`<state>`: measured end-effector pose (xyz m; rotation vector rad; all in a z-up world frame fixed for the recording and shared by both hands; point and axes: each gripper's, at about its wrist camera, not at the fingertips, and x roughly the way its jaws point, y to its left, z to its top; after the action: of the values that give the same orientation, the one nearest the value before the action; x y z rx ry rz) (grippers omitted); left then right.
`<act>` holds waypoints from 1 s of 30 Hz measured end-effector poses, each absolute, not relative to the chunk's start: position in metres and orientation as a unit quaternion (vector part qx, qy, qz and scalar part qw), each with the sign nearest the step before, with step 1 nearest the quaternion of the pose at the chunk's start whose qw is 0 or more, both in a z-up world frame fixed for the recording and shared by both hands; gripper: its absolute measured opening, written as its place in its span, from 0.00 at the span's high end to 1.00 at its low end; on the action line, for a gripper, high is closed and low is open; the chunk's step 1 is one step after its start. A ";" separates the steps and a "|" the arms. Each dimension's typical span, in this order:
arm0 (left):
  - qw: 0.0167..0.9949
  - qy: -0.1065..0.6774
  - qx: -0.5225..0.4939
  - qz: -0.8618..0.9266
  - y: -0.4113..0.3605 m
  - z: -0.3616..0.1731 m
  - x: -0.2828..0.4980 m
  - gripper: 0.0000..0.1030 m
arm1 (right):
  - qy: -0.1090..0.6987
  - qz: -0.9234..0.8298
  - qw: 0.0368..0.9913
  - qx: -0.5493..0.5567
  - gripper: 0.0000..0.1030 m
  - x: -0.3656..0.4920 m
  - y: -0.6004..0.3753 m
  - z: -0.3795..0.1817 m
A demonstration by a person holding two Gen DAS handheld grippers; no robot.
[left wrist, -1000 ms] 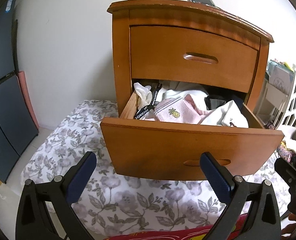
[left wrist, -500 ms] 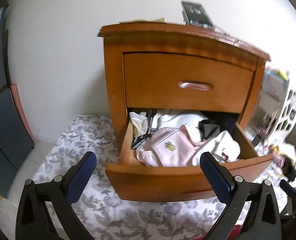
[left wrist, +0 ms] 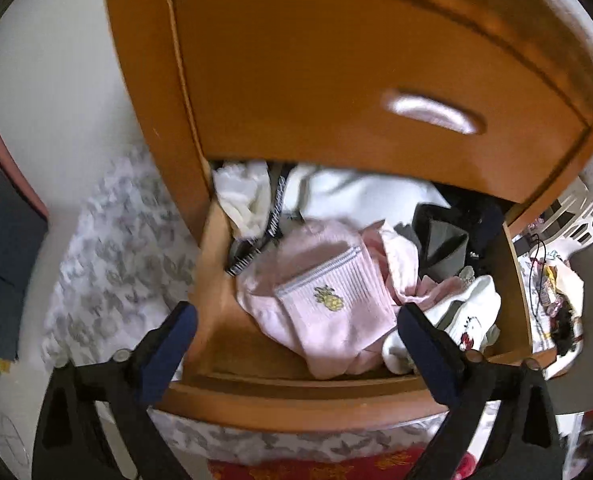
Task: Organize soft objects
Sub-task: 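Reach the left gripper into the open drawer toward the pink sock, then close the left gripper on the pink pineapple-print sock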
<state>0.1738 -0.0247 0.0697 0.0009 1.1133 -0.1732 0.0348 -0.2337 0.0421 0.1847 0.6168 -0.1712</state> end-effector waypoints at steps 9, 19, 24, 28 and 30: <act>0.812 0.576 -0.005 -0.095 -0.051 0.035 0.198 0.19 | 0.319 -0.082 0.940 0.090 0.00 0.040 -0.233 0.035; 0.801 0.592 0.036 -0.082 -0.083 0.012 0.208 0.27 | 0.327 -0.080 0.937 0.094 0.00 0.042 -0.234 0.032; 0.800 0.593 0.043 -0.080 -0.087 0.006 0.209 0.30 | 0.329 -0.079 0.936 0.096 0.00 0.043 -0.235 0.032; 0.804 0.588 0.038 -0.079 -0.079 0.004 0.208 0.45 | 0.331 -0.080 0.935 0.100 0.00 0.043 -0.236 0.031; 0.806 0.586 0.025 -0.079 -0.068 0.007 0.208 0.51 | 0.331 -0.079 0.935 0.100 0.00 0.043 -0.237 0.031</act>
<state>0.2080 -0.0679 0.0066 0.0545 1.2544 -0.1685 0.0431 -0.2366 0.0308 0.2047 0.6764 -0.1621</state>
